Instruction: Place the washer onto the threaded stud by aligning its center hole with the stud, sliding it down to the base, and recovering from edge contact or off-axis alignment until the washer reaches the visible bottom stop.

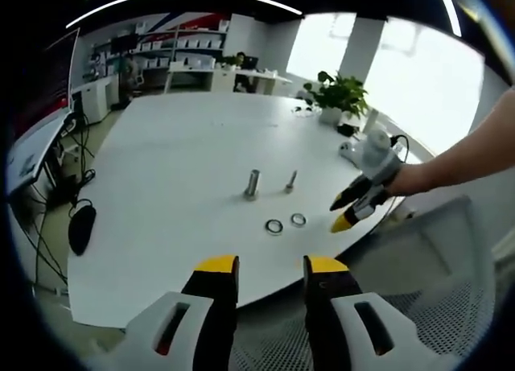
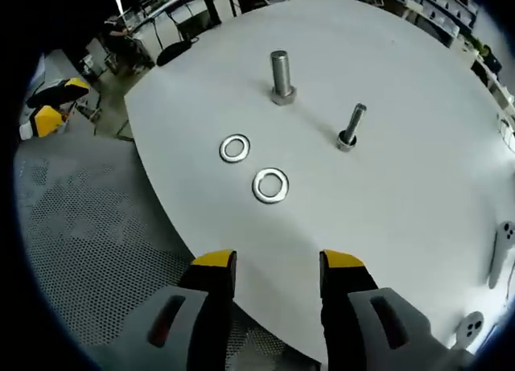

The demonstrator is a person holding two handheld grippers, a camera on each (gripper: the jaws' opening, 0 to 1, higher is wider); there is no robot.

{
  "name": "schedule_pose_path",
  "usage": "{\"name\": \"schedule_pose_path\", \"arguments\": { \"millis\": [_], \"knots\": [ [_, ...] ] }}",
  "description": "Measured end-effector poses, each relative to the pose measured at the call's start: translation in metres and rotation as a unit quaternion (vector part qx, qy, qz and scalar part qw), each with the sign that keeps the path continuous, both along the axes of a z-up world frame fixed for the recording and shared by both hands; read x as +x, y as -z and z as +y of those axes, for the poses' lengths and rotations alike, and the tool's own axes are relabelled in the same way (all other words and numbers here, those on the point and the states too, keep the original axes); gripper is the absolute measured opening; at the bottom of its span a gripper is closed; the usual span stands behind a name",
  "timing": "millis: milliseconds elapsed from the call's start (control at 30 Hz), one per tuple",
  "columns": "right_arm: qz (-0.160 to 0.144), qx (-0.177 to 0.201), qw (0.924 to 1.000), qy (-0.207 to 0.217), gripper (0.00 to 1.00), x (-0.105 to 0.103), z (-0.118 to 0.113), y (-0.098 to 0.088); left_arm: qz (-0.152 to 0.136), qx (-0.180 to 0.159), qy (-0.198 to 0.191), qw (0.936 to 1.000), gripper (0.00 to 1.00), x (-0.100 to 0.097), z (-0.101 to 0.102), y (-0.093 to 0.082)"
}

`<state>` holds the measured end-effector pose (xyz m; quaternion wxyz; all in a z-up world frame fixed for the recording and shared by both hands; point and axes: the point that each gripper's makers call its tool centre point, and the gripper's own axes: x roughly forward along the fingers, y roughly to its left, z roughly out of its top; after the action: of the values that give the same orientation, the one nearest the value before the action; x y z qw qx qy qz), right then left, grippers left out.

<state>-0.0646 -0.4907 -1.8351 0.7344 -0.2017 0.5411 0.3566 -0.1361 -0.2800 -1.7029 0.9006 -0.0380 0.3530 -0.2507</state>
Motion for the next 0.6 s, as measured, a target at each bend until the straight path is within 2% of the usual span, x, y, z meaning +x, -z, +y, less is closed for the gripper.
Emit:
{"name": "schedule_pose_path", "arguments": {
  "millis": [233, 300, 433, 600],
  "knots": [
    [-0.001, -0.034, 0.9989, -0.032, 0.44, -0.003, -0.010, 0.010, 0.005, -0.001, 0.004, 1.0000, 0.29, -0.001, -0.001, 0.001],
    [-0.001, -0.033, 0.9990, -0.032, 0.44, -0.003, -0.010, 0.010, 0.007, 0.001, 0.006, 1.0000, 0.29, -0.002, -0.001, 0.002],
    [-0.002, -0.023, 0.9992, -0.032, 0.44, -0.003, -0.002, 0.011, 0.005, 0.000, 0.003, 1.0000, 0.28, -0.001, -0.001, 0.002],
    [-0.012, -0.020, 0.9984, -0.051, 0.42, 0.003, 0.013, 0.013, 0.007, 0.001, 0.008, 0.9999, 0.27, -0.001, -0.002, 0.002]
  ]
}}
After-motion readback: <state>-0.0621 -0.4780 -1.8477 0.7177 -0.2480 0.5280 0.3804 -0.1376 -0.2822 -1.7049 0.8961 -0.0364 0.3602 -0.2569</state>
